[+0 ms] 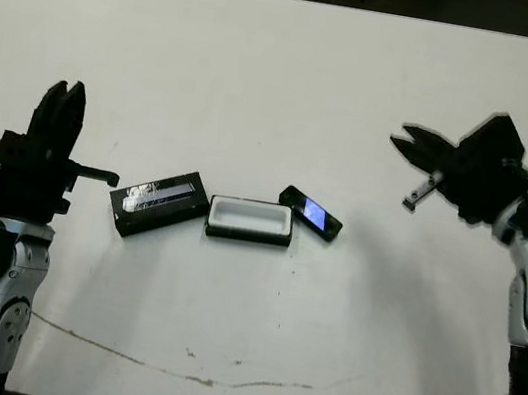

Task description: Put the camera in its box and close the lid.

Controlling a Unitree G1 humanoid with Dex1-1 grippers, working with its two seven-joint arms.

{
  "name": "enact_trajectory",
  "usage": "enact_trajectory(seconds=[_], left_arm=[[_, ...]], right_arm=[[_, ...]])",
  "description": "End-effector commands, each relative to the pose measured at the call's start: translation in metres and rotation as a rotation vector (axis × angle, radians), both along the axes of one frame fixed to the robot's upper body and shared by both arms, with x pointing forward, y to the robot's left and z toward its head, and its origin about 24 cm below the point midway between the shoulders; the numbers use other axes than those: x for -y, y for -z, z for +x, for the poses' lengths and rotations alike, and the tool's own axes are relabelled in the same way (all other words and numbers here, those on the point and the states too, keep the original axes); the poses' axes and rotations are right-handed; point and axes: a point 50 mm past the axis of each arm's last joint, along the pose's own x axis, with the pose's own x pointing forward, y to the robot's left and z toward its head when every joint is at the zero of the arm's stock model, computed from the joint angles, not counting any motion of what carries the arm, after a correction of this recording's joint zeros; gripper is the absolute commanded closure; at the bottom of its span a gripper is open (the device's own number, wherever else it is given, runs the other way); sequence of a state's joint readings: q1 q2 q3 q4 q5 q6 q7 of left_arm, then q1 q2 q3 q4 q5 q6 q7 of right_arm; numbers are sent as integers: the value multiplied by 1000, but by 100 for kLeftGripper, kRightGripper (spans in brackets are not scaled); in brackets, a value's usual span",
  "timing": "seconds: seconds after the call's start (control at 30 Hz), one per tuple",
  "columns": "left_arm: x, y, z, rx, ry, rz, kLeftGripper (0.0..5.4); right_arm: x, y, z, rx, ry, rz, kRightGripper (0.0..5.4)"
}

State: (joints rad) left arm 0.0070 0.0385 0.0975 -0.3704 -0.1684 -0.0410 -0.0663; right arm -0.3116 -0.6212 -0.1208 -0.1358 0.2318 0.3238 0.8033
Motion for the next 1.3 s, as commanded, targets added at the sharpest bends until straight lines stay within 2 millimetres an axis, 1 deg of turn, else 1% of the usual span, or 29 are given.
enact_trajectory(seconds=[0.03,0.13,0.27,0.5,0.8,1.13,1.3], left_arm=[[-4,6,-2,-39,-4,8,540],[-4,6,-1,-35,-5,16,540],[-5,7,-1,-37,-2,12,540],[-5,6,-1,-40,-8,22,540],[-5,7,-2,-43,-10,20,540],[-7,7,-2,-43,-16,31,540],[-7,8,-2,-38,-15,26,540]], right_arm=[[-3,7,-15,-90,-7,4,506],[-8,14,-23,-150,-37,36,446],[-14,23,-29,-221,-86,112,352],[-19,31,-33,-259,-119,87,200],[-21,44,-31,-301,-95,71,2],[-22,57,-26,-297,-82,24,2],[-22,62,-25,-323,-85,52,2]])
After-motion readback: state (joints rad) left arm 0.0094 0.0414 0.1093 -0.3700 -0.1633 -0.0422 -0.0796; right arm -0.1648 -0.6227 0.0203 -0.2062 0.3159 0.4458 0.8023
